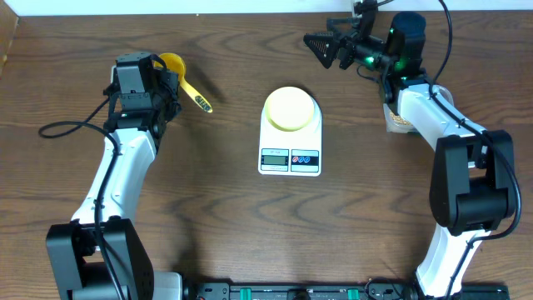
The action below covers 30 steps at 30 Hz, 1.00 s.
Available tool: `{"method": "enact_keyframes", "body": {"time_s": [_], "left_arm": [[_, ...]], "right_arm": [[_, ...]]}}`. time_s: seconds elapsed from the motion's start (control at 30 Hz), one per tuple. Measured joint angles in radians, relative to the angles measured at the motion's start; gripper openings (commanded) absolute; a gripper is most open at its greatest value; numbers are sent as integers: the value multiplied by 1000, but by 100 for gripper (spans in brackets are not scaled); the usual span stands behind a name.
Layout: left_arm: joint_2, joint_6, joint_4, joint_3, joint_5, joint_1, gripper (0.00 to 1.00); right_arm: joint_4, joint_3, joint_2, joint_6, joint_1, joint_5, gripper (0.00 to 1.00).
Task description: Scoop item into bowl and weigh 50g on scale
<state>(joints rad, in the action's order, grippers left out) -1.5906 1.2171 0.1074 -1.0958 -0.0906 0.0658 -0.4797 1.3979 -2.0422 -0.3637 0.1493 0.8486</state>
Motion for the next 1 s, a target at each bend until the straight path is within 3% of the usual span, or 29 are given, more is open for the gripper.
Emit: {"method": "enact_keyframes", "body": {"time_s": [0.5, 1.0], "left_arm": [[0, 241, -13, 0, 15, 0, 8], [0, 383, -56, 0, -45, 0, 8]], "right_arm": [[0, 0, 0, 0, 63, -1, 99], [0, 0, 0, -13, 106, -1, 94]]}}
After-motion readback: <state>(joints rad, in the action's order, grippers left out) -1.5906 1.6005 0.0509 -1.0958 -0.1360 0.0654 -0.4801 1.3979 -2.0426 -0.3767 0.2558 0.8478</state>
